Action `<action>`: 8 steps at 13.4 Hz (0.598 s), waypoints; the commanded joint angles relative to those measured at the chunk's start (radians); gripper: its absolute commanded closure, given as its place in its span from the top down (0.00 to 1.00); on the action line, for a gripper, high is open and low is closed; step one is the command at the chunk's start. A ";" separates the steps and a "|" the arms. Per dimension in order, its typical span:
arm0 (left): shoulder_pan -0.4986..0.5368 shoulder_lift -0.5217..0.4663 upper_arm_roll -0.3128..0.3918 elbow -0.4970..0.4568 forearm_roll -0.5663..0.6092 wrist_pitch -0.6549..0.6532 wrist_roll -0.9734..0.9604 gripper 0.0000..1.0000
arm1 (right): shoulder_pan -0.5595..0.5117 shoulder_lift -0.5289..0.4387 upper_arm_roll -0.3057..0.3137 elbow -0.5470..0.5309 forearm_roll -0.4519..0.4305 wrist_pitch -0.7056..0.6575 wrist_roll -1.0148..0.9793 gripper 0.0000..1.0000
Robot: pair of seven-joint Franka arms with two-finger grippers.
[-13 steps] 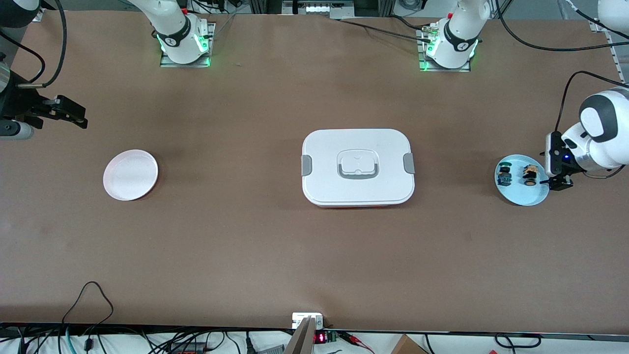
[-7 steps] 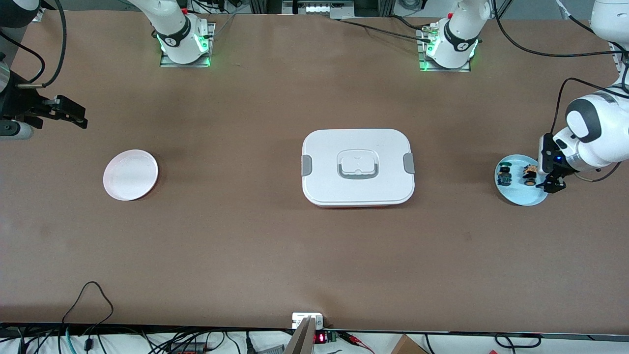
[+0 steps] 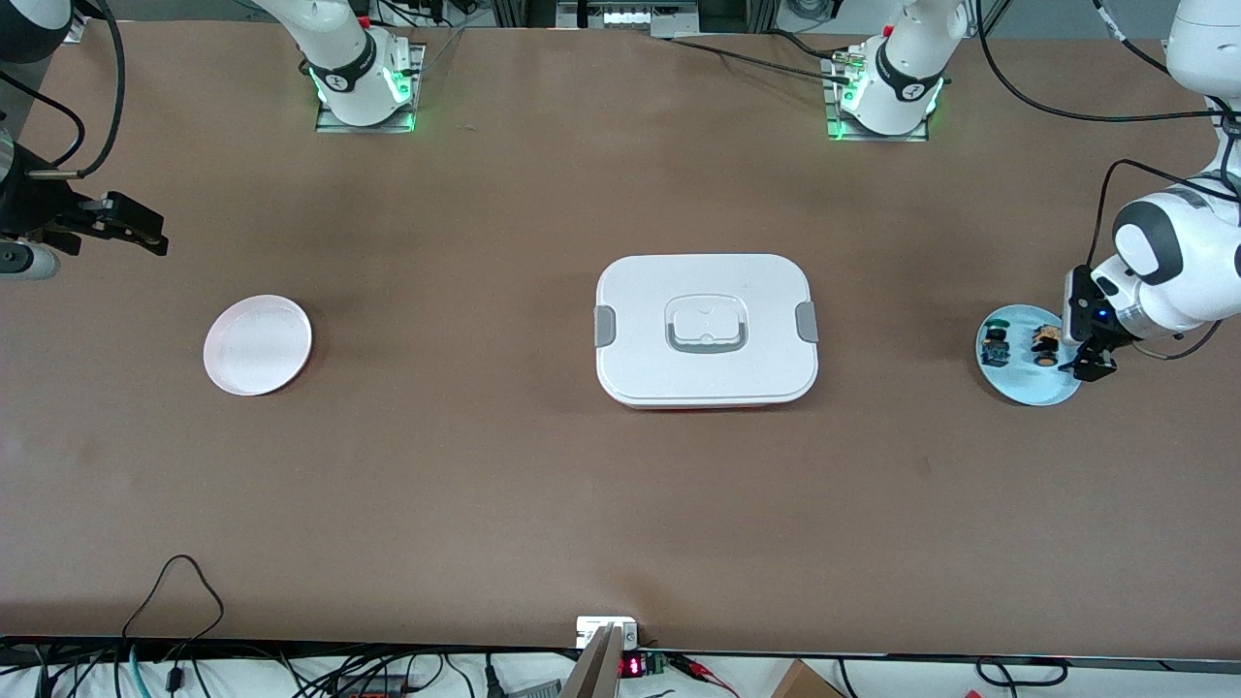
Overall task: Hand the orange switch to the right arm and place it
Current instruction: 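Move the left gripper down over the orange switch on the blue dish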
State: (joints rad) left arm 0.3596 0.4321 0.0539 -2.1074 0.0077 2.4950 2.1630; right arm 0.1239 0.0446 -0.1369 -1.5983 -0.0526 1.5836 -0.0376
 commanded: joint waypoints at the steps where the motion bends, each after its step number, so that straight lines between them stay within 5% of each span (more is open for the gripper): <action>1: 0.013 0.010 -0.008 0.004 0.005 0.008 0.023 1.00 | -0.003 0.001 0.000 0.012 -0.004 -0.014 0.005 1.00; 8: 0.030 0.030 -0.022 0.003 -0.006 0.022 0.021 1.00 | -0.003 0.001 0.000 0.012 -0.006 -0.013 0.004 1.00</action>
State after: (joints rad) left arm 0.3745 0.4595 0.0499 -2.1074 0.0077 2.5089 2.1634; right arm 0.1237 0.0448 -0.1372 -1.5983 -0.0526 1.5836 -0.0376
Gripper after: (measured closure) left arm 0.000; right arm 0.000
